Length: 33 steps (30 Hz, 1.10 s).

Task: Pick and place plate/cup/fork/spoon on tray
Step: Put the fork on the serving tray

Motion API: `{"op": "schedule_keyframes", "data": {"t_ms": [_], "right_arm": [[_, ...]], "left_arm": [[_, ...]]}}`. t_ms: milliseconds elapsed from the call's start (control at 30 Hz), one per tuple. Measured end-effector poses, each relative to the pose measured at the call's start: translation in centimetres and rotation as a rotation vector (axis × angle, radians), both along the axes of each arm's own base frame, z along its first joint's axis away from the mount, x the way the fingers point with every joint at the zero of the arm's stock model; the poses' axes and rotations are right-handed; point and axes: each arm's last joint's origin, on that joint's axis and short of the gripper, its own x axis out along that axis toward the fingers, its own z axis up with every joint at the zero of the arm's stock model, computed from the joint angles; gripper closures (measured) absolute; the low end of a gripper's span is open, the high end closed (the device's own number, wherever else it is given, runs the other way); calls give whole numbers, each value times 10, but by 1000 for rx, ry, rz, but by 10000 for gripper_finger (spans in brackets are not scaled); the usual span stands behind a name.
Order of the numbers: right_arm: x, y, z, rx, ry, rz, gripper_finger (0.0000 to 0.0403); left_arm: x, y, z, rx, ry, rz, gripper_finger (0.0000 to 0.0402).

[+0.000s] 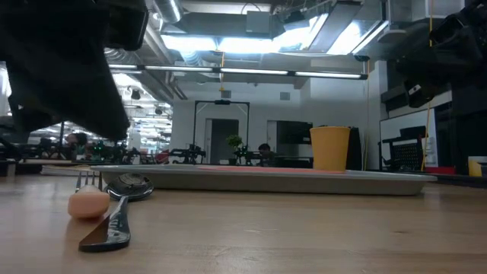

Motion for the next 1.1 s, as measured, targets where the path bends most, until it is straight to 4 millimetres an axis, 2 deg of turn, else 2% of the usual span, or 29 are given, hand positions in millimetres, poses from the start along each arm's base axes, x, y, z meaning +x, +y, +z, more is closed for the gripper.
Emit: {"op": "schedule_keyframes", "data": {"t_ms": [233,500,767,1100], "right_arm": [[0,0,0,-34,-4,-1,304],[0,0,0,-50,-6,-1,304],[0,0,0,-50,-6,-2,304],[0,0,0,-50,-6,-2,304]], "left_arm": [[-1,2,-2,33,5,27,359],[3,12,1,144,-106,220,328],[11,24,1,157,-88,244,326],[10,29,-1,182,-62,254,326]]}}
